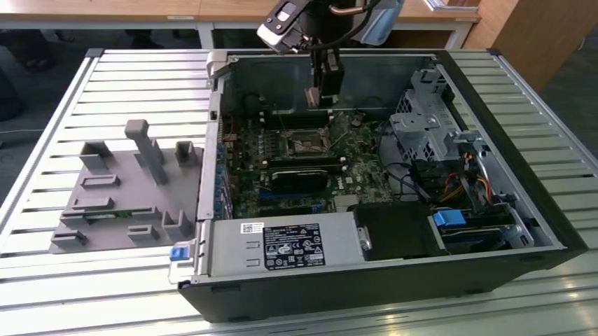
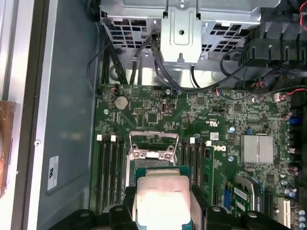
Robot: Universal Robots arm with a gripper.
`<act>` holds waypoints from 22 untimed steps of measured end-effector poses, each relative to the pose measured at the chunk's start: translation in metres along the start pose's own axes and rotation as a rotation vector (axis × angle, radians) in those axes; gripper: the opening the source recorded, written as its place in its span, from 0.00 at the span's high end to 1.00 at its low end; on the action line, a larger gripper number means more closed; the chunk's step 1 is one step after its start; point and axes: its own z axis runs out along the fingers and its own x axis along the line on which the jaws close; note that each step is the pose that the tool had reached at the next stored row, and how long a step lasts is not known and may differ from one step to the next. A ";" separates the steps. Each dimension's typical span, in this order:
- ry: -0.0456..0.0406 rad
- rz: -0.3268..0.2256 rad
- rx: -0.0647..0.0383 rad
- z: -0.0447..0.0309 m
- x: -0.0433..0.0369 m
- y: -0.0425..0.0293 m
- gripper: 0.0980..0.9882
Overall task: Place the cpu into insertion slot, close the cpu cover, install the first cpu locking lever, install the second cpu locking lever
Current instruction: 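Place the cpu into insertion slot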
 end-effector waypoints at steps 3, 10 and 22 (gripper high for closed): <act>-0.0003 0.003 0.000 0.0053 0.0001 -0.0021 0.52; -0.0009 0.004 0.001 0.0168 0.0002 -0.0055 0.52; -0.0011 0.008 0.001 0.0281 0.0003 -0.0092 0.52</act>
